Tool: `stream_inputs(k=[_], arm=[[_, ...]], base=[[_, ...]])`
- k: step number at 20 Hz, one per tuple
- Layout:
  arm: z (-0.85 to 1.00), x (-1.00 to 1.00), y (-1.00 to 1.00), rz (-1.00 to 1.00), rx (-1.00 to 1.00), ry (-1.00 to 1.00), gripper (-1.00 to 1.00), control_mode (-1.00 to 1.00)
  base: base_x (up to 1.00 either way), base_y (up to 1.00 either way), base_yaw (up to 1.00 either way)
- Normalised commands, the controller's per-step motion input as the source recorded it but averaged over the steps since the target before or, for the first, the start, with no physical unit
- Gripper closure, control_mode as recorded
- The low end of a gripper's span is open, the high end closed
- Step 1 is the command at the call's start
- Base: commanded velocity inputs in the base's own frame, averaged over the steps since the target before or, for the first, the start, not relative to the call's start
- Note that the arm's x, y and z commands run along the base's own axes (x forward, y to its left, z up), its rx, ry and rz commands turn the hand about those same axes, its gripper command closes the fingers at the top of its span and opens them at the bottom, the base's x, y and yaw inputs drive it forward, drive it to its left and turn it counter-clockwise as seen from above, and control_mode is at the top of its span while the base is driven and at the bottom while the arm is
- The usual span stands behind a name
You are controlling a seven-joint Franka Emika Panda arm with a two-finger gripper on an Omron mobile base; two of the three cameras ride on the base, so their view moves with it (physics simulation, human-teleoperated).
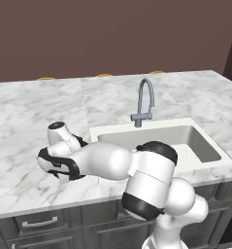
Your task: Dump the bell pepper from the pot into the sink. Then turn on the water and wash the bell pepper. Then turn off the water and put the bell pepper back in the pot.
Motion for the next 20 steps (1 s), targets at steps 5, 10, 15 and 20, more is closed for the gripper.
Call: stream_inputs(k=[5, 10, 15, 20], arm=[[0.18, 0.0, 0.0, 0.0, 0.0, 0.0, -1.0, -1.0], [0.32, -0.01, 0.0, 0.0, 0.0, 0.0, -1.0, -1.0], [0.6, -0.17, -0.22, 0.0, 0.0, 0.0, -1.0, -1.0], [0.54, -0.41, -0.79, -0.01, 0.0, -0.01, -1.0, -1.0]], base=[[0.0, 0.0, 0.0], [0.0, 0.0, 0.0], [0.0, 0.0, 0.0], [0.0, 0.0, 0.0]])
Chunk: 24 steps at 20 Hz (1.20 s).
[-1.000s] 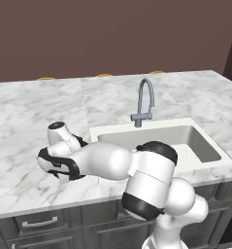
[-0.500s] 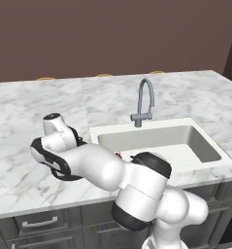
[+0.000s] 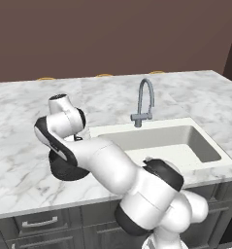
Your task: Dump the bell pepper from the pot into the sink. Then turn on the water and wash the bell pepper. Then turn off the water and put the bell pepper back in the pot.
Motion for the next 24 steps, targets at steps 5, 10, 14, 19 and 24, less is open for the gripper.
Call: stream_inputs(k=[5, 10, 14, 19, 24], arm=[[0.12, -0.45, -1.0, -0.05, 0.0, -0.06, -1.0, -1.0], [0.0, -0.47, -1.0, -0.09, 0.0, -0.1, -1.0, -1.0], [0.01, -0.41, -1.0, -0.12, 0.02, -0.08, -1.0, -1.0], [0.14, -0.15, -1.0, -0.15, 0.17, -0.08, -1.0, -1.0], [0.24, -0.02, -1.0, -0.18, 0.26, -0.07, -1.0, -1.0]], base=[[0.0, 0.0, 0.0], [0.0, 0.0, 0.0], [0.0, 0.0, 0.0], [0.0, 0.0, 0.0], [0.0, 0.0, 0.0]])
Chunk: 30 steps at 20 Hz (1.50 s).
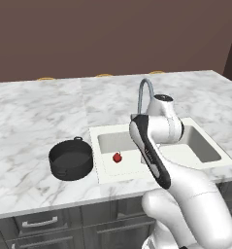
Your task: Dump the bell pepper from the pot into the sink. Then turn on the water and wash the bell pepper. Then turn off the water and put the bell pepper back in the pot.
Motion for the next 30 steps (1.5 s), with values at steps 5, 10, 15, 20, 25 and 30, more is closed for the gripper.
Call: stream_inputs(k=[5, 10, 15, 20, 25, 30], arm=[[0.19, 0.0, -1.0, -0.2, 0.34, -0.01, -1.0, -1.0], [0.11, 0.01, -0.99, -0.22, 0.34, 0.0, -1.0, -1.0], [0.1, 0.09, -0.99, -0.21, 0.32, 0.0, -1.0, -1.0], [0.14, 0.28, -0.84, -0.15, 0.29, -0.01, -1.0, -1.0], [0.17, 0.68, -0.5, -0.1, 0.28, 0.0, -1.0, -1.0], [0.03, 0.8, -0.45, -0.09, 0.21, 0.03, -1.0, -1.0]], base=[[0.0, 0.0, 0.0], [0.0, 0.0, 0.0], [0.0, 0.0, 0.0], [0.0, 0.0, 0.0], [0.0, 0.0, 0.0], [0.0, 0.0, 0.0]])
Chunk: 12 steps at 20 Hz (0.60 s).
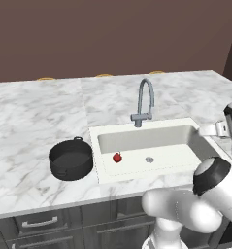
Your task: Dump the bell pepper from the pot into the sink. Then turn on the water and wash the bell pepper. Then turn off the water and put the bell pepper back in the pot.
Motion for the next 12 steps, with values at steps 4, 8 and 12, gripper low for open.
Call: stream_inputs(k=[4, 8, 12], arm=[[0.0, 0.57, -0.25, -0.05, 0.18, 0.01, -1.0, -1.0], [0.0, 0.44, 0.0, -0.05, 0.14, 0.0, -1.0, -1.0], [0.0, 0.32, 0.0, -0.06, 0.1, 0.0, -1.0, -1.0]], base=[[0.0, 0.0, 0.0], [0.0, 0.0, 0.0], [0.0, 0.0, 0.0]])
